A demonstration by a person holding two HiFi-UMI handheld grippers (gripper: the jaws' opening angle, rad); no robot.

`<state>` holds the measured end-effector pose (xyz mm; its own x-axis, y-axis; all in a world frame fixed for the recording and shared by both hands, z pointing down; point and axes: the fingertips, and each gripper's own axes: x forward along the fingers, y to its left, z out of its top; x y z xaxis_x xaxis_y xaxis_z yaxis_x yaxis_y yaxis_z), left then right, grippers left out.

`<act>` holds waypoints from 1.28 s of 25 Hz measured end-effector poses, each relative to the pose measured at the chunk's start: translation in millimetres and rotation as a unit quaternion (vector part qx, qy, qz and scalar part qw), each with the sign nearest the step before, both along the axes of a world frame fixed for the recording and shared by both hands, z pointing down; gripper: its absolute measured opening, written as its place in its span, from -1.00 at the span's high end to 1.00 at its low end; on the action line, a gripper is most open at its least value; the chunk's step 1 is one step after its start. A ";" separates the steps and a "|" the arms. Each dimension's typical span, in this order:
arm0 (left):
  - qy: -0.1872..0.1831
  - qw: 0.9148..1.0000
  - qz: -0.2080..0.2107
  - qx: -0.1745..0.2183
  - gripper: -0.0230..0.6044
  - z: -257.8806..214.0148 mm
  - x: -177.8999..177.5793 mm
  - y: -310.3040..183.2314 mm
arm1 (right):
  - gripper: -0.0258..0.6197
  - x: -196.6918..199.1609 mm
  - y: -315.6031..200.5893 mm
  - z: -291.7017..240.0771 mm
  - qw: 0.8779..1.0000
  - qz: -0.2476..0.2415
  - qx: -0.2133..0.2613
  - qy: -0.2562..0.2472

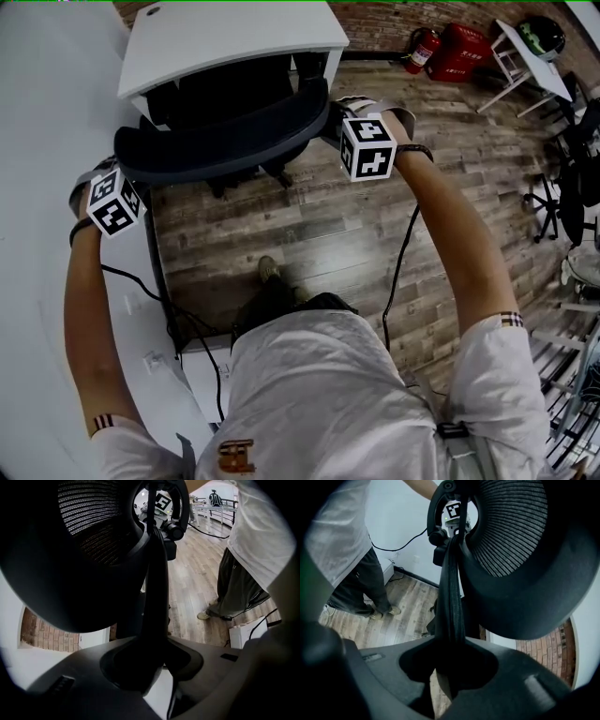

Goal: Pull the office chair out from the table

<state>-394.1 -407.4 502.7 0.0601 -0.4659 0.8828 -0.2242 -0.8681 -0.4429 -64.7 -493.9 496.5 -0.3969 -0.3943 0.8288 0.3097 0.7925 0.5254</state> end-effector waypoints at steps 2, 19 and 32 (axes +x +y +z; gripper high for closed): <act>-0.002 1.000 -0.006 -0.005 0.54 1.5 5.3 14.2 | 0.62 6.1 10.4 -0.2 1.000 -0.004 0.002 0.000; -0.003 1.000 -0.007 -0.011 0.54 -0.4 45.6 113.9 | 0.63 48.5 112.8 -3.6 1.000 -0.006 0.006 -0.004; 0.001 1.000 0.012 -0.001 0.54 -4.5 79.1 198.6 | 0.62 79.9 205.3 -3.3 1.000 0.013 0.010 -0.003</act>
<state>-315.0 -208.8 498.1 0.0732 -0.4629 0.8834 -0.2051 -0.8738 -0.4409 15.2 -288.6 493.2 -0.3921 -0.4205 0.8182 0.2856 0.7899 0.5427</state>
